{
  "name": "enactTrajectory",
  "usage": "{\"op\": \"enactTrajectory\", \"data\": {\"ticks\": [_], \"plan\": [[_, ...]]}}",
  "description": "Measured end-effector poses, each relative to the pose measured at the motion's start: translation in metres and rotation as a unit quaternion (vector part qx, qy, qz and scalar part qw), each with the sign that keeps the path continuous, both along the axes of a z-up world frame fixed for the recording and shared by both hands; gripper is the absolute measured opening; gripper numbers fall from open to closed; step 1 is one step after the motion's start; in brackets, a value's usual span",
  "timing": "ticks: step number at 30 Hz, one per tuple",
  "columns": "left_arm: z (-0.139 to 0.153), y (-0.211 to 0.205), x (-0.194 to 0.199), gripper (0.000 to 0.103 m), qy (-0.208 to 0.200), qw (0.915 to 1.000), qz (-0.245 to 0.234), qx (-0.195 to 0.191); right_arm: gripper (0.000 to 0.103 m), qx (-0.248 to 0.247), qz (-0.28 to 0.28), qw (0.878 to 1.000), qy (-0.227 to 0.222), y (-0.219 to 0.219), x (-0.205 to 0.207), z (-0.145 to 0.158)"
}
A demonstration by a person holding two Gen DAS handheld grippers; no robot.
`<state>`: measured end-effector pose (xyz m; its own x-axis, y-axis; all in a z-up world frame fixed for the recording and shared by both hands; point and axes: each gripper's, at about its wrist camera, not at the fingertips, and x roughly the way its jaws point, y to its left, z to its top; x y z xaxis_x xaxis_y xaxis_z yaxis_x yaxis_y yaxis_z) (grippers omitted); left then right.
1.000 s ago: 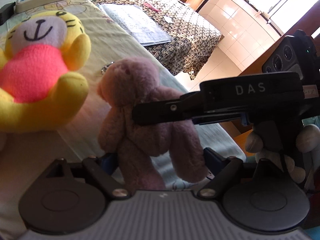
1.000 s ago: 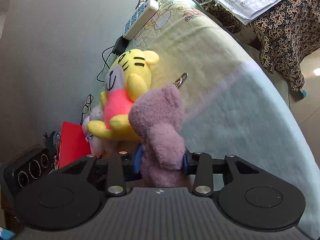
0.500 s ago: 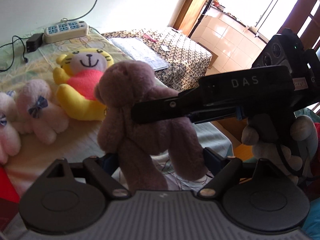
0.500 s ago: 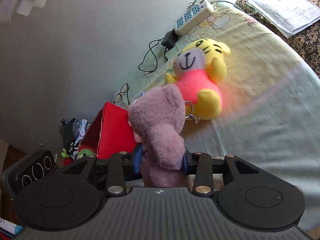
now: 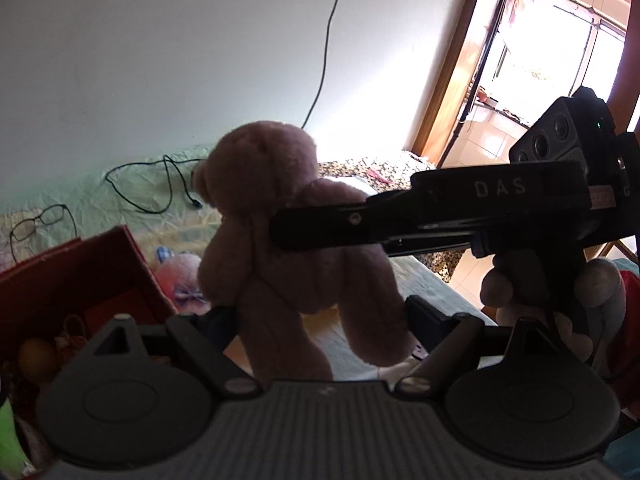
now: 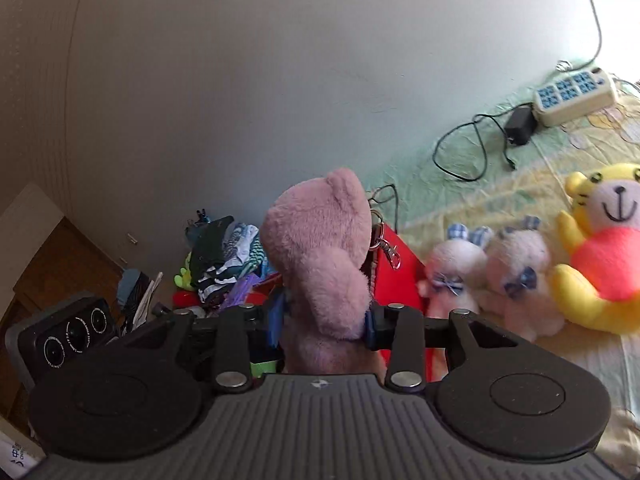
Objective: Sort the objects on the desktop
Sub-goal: 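Lift the mauve teddy bear with the right tool and carry it to the red box, then lower the mauve teddy bear into the red box beside the green plush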
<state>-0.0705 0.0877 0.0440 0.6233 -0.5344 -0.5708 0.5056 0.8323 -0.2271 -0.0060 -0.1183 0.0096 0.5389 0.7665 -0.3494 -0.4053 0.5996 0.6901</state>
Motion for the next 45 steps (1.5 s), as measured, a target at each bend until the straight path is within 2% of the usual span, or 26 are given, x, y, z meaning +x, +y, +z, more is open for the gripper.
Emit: {"op": "enactTrajectory", "data": {"ticks": [8, 13, 16, 25, 32, 39, 45], "plan": [[0.018, 0.067, 0.013, 0.086, -0.037, 0.9981, 0.046, 0.016, 0.04, 0.008, 0.027, 0.998, -0.053, 0.069, 0.027, 0.014], [0.013, 0.102, 0.035, 0.086, -0.016, 0.9978, 0.065, 0.002, 0.04, 0.003, 0.02, 0.997, -0.068, 0.103, 0.04, 0.009], [-0.001, 0.116, 0.05, 0.086, 0.015, 0.9965, 0.081, -0.013, 0.04, 0.0, 0.013, 0.999, -0.05, 0.114, 0.049, -0.004], [-0.049, 0.123, 0.073, 0.085, 0.094, 0.9854, 0.142, 0.002, 0.04, -0.059, 0.045, 0.997, 0.016, 0.147, 0.071, -0.042], [-0.067, 0.124, 0.075, 0.084, 0.114, 0.977, 0.177, 0.036, 0.04, -0.088, 0.057, 0.992, 0.074, 0.165, 0.085, -0.063], [-0.074, 0.133, 0.07, 0.084, 0.135, 0.9629, 0.226, 0.059, 0.039, -0.101, 0.076, 0.985, 0.12, 0.182, 0.097, -0.079], [-0.07, 0.135, 0.054, 0.084, 0.128, 0.9573, 0.245, 0.085, 0.039, -0.112, 0.096, 0.98, 0.133, 0.194, 0.102, -0.086]]}}
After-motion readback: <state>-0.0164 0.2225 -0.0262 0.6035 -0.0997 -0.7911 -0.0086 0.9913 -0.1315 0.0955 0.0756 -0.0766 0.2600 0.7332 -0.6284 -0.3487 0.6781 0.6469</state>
